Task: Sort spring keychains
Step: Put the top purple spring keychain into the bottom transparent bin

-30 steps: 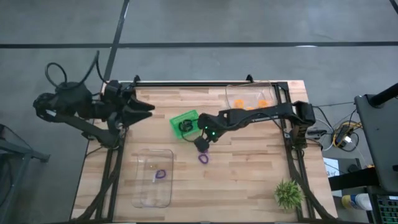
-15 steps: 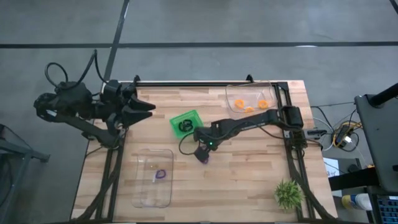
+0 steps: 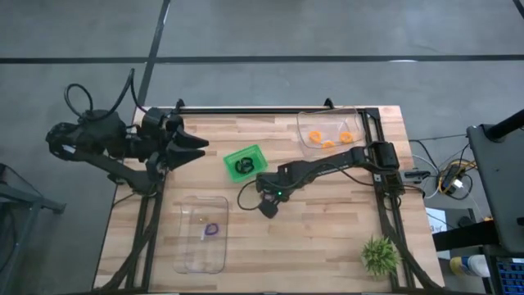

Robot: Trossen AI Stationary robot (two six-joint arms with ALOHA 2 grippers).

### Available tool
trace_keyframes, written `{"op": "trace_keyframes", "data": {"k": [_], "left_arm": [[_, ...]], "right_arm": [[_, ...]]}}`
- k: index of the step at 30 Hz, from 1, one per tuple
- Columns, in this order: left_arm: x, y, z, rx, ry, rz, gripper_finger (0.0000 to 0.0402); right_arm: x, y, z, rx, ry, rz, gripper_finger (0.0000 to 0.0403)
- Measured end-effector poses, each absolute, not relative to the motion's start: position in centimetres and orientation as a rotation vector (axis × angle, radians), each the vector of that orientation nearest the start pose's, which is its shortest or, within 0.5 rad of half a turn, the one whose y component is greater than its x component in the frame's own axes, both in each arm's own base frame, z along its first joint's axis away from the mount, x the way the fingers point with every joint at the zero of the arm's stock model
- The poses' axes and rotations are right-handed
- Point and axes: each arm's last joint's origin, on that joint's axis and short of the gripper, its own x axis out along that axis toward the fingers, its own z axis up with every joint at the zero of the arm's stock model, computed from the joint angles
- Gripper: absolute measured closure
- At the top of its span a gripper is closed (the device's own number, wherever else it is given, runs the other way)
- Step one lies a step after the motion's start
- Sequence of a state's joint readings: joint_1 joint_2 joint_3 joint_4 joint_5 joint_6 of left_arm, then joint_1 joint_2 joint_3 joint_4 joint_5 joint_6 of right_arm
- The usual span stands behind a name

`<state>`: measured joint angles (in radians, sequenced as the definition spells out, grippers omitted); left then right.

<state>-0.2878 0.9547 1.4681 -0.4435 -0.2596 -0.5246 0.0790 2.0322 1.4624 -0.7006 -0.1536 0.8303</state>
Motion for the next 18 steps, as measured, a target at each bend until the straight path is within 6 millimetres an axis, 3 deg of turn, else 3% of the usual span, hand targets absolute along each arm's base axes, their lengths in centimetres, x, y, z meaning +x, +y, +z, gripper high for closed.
{"op": "trace_keyframes", "data": {"k": [18], "left_arm": [[14.9, -3.6, 49.6, -0.543, -0.044, -0.042, 0.0242]], "right_arm": [[40.5, 1.3, 16.6, 0.714, 1.192, -0.526, 0.0044]]}}
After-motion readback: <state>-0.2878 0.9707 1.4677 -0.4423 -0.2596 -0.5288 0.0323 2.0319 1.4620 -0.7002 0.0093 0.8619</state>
